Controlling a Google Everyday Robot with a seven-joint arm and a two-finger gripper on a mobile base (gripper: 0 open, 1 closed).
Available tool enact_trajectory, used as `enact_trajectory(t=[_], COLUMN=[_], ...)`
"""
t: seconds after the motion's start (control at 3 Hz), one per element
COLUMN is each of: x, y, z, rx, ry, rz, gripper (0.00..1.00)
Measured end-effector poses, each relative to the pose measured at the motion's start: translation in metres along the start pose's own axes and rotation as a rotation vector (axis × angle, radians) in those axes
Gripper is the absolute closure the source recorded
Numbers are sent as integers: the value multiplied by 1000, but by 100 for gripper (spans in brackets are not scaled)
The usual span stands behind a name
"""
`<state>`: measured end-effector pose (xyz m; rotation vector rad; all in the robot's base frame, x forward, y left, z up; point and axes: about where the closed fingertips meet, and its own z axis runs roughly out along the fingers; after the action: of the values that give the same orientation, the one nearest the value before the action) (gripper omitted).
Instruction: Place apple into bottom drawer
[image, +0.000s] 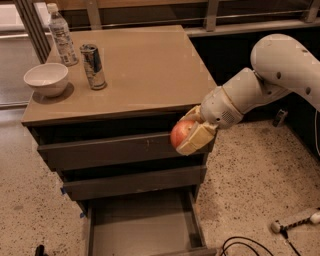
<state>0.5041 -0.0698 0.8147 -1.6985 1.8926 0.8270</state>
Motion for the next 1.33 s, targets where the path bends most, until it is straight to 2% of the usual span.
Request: enact_trajectory(t=[0.33, 0.67, 1.0, 1.33], x=[19, 61, 61, 81], y=[0, 0, 0, 1], z=[30, 88, 88, 114], rx=[-14, -19, -19, -42], ry=[5, -2, -2, -32], rz=[-13, -43, -43, -40], gripper=[100, 100, 100, 100])
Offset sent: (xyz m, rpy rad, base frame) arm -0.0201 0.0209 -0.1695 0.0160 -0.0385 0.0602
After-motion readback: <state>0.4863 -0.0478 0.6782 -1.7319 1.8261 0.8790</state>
